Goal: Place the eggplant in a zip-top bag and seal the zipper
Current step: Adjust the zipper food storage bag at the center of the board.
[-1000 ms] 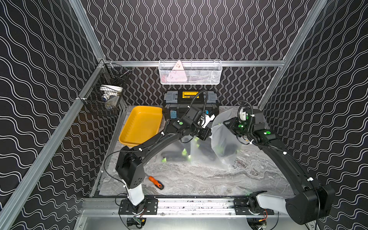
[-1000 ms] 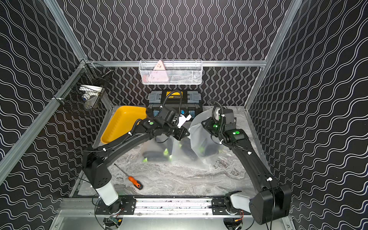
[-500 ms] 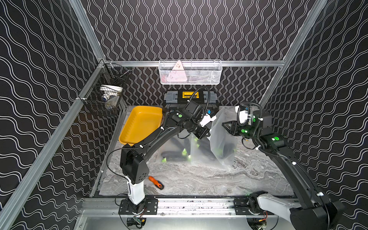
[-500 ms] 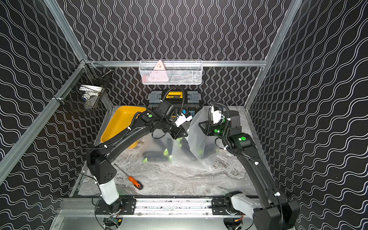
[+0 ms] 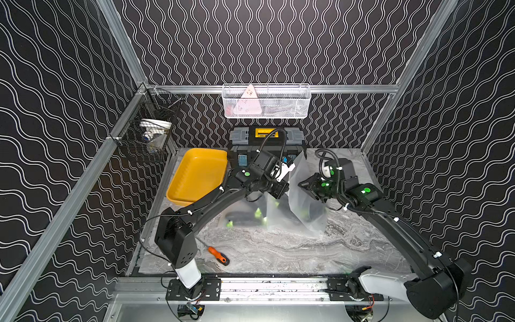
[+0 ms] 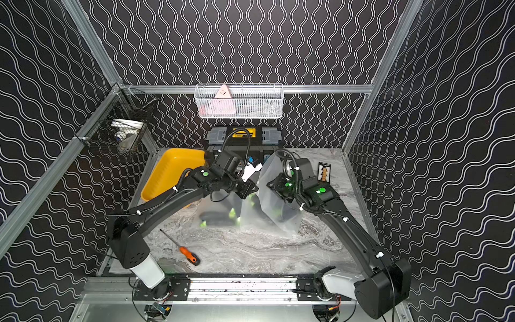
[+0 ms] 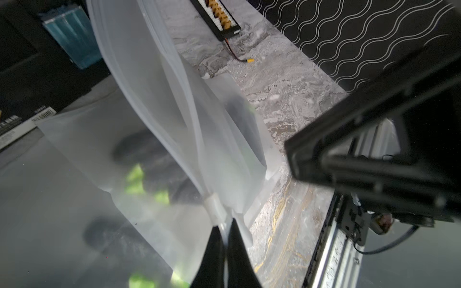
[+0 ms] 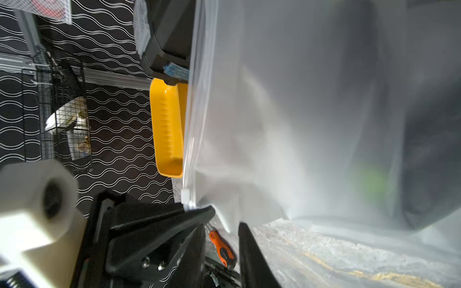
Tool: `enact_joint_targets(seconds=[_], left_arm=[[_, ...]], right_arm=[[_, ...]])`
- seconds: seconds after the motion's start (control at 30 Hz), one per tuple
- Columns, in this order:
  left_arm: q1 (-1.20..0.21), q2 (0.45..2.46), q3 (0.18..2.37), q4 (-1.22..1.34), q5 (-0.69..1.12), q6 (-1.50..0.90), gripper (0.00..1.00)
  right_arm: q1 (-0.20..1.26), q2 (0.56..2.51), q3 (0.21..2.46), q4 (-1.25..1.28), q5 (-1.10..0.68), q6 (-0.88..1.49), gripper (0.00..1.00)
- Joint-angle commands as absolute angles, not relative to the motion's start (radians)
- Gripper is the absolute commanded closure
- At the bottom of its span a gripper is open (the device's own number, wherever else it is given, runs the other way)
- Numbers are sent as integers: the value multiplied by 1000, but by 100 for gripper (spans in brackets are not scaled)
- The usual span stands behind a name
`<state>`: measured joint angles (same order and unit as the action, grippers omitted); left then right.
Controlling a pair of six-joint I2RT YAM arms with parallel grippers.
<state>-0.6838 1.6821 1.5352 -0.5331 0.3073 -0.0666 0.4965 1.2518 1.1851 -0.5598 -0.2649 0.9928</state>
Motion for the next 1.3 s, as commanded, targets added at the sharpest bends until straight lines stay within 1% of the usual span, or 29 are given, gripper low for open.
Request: enact_joint_targets(seconds=[0.0, 0.17, 0.3, 0.5, 0.8, 0.93, 1.07, 1.27], left_arm=[[-736, 1640, 1455, -354, 193, -101, 100], [-786, 1570, 1297, -167, 100, -113, 100], [-794, 1536, 1234, -96, 80, -114, 100], [-816, 1561, 1221, -84, 58, -89, 100], [-829, 1583, 1220, -78, 50, -84, 100], [-831, 1586, 1223, -86, 68, -84, 100], [-831, 1571, 1207, -90, 63, -87, 100], [-831, 1565, 1210, -111, 117, -69, 100]], right_arm=[[525, 1268, 1203, -605, -169, 1124, 74], [526, 1271, 1210, -621, -108, 1143, 73], [526, 1264, 1187, -591, -114, 1150, 72], [530, 1296, 1201, -583, -180, 1111, 72], [532, 1280, 1221, -583, -139, 1051, 72], [533, 1291, 1226, -573, -152, 997, 69], [528, 1306, 1213, -566, -127, 967, 69], [511, 1331, 1212, -527, -91, 936, 70]])
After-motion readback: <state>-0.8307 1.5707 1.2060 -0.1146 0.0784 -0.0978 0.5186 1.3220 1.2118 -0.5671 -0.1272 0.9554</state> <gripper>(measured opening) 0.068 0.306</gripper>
